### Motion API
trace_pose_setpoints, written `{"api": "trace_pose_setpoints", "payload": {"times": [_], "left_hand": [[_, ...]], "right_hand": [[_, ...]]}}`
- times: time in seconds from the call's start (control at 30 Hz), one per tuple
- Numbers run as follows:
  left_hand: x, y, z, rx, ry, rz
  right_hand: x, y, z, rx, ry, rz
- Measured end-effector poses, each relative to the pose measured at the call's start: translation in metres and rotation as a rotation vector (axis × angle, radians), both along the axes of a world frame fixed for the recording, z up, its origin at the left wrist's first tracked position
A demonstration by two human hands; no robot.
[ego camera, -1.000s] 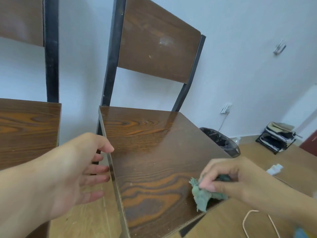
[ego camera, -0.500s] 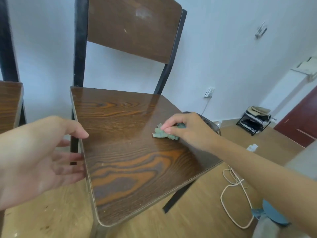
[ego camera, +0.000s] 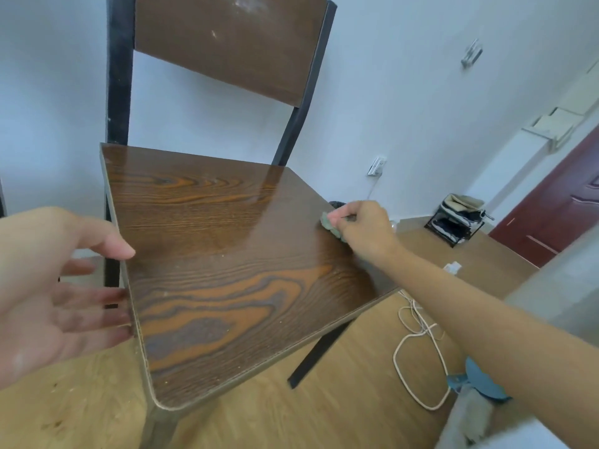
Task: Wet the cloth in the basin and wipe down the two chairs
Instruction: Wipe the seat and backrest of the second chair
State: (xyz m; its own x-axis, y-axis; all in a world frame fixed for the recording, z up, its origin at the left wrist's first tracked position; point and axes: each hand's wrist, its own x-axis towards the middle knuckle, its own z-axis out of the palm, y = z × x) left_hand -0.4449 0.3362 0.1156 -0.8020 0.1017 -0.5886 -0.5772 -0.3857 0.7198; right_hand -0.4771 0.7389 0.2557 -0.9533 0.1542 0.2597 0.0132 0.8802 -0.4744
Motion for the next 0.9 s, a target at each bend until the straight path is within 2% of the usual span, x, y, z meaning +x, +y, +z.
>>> {"api": "trace_pose_setpoints", "payload": {"times": [0.07,0.1,0.17,0.33,0.43,0.5,0.6,0.7,0.8,0.87,0.9], "left_hand": [[0.027,0.017,0.039,0.029,0.066,0.009],[0.038,0.026,0.065,0.05,0.145,0.002],[0.049,0.041,0.105,0.047,0.163,-0.057],[0.06,0.032,0.12,-0.067,0.179,-0.097],[0.062,0.03,0.133,-0.083,0.187,-0.145],[0.062,0.031,0.14,-0.099,0.189,-0.181],[0.068,0.032,0.143,-0.12,0.174,-0.214],[0.075,0.031,0.139,-0.123,0.119,-0.242],[0.079,0.03,0.142,-0.094,0.072,-0.237],[0.081,0.029,0.146,-0.089,0.071,-0.231],[0.08,0.029,0.146,-0.093,0.068,-0.227]], "right_hand": [[0.034,-0.021,-0.011,0.072,0.073,-0.006],[0.056,-0.03,-0.013,0.075,0.094,0.044],[0.094,-0.051,-0.012,0.036,0.088,0.155],[0.148,-0.111,-0.015,-0.101,0.039,0.356],[0.18,-0.141,-0.008,-0.15,-0.061,0.582],[0.185,-0.146,0.004,-0.2,-0.052,0.642],[0.147,-0.137,0.013,-0.115,0.109,0.462],[0.111,-0.143,0.001,-0.011,0.053,0.32],[0.14,-0.155,-0.014,-0.014,0.046,0.501],[0.158,-0.161,-0.002,-0.102,0.013,0.689],[0.148,-0.159,0.005,-0.141,0.016,0.702]]}}
